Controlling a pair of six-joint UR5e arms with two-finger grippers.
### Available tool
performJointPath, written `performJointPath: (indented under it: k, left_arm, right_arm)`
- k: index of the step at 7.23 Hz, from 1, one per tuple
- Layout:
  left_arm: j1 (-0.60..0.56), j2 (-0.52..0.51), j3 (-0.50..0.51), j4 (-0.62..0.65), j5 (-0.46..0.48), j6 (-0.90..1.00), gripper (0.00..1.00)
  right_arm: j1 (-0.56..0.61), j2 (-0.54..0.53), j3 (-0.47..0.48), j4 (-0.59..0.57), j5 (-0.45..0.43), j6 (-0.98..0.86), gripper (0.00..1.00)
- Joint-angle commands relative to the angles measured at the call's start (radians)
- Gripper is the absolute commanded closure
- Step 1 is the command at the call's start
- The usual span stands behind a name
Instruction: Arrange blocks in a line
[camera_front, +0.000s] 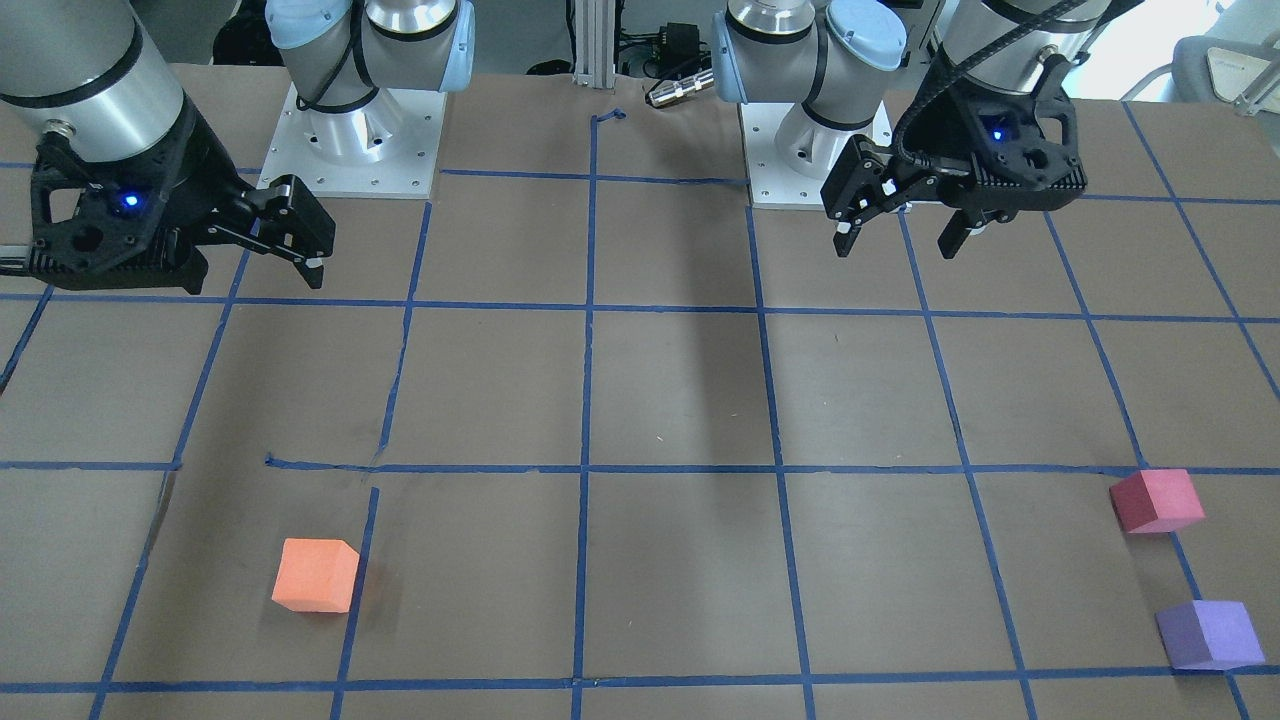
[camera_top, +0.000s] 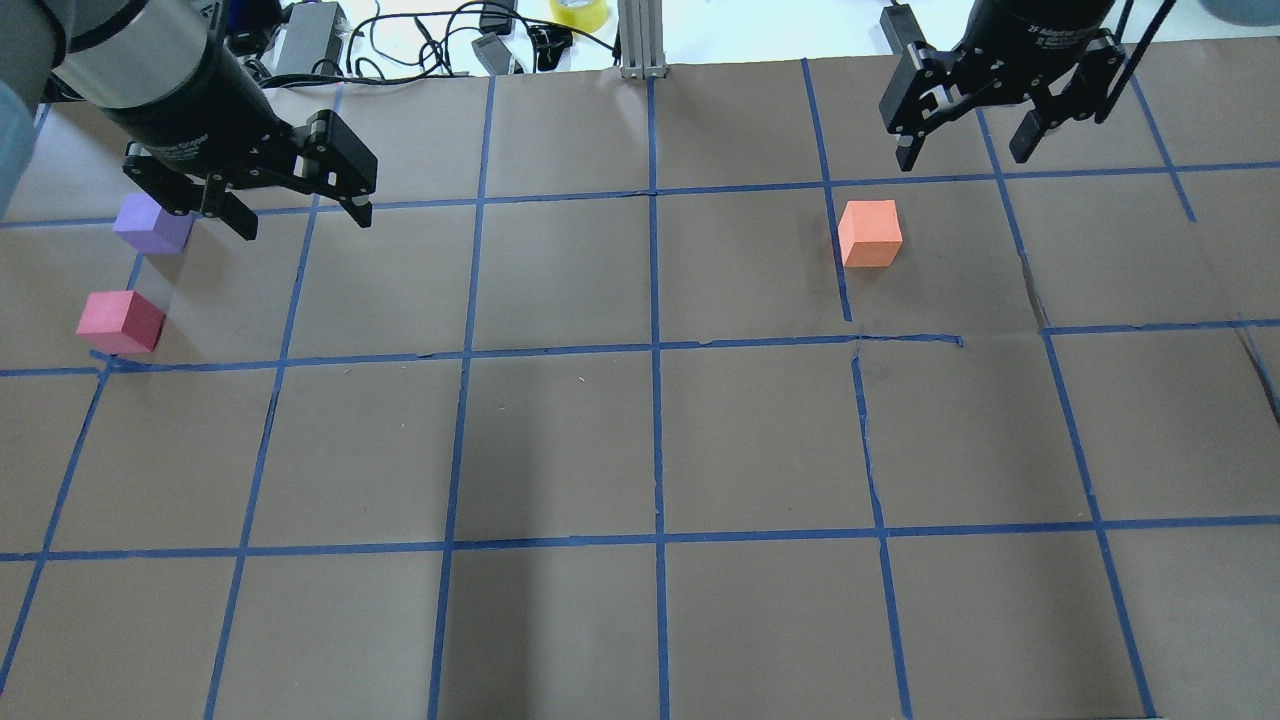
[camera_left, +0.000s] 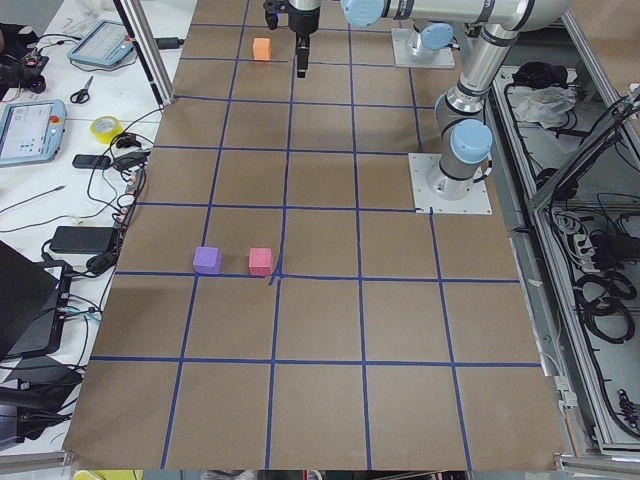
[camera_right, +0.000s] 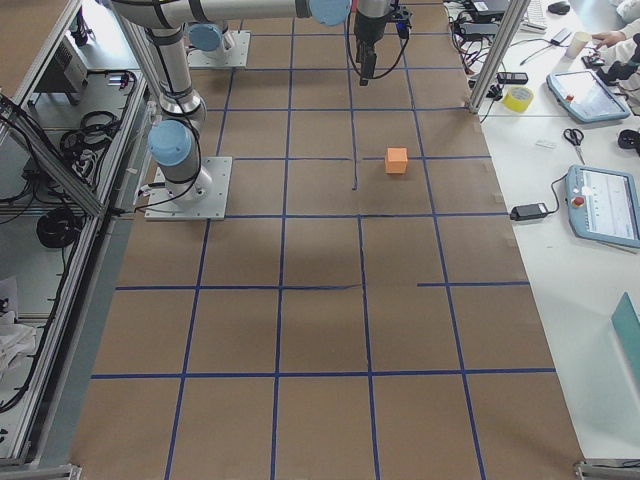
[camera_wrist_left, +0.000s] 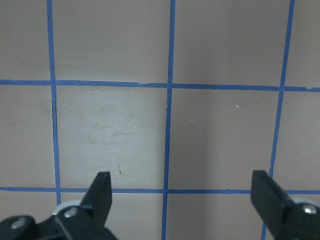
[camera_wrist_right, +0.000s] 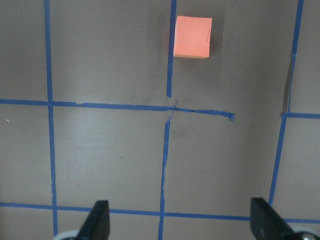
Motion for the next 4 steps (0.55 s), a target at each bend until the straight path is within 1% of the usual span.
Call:
performJointPath:
  k: [1,2,3,4]
  left_arm:
    - [0.000,0.002,0.000,-0.002,0.000,0.000,0.00]
    - [0.000,0.004,0.001,-0.003,0.000,0.000,0.00]
    - [-0.001,0.002,0.001,0.000,0.000,0.000,0.00]
    - [-0.001,0.002,0.001,0.000,0.000,0.000,0.00]
  right_arm:
    - [-0.016,0.136,0.002,-0.189,-0.003,0.001,0.00]
    - [-0.027,0.218,-0.007,-0.274,-0.006,0.000,0.00]
    - [-0.028,0.285,-0.006,-0.317,-0.007,0.001,0.00]
    - [-0.050,0.370,-0.001,-0.389,0.002,0.009,0.00]
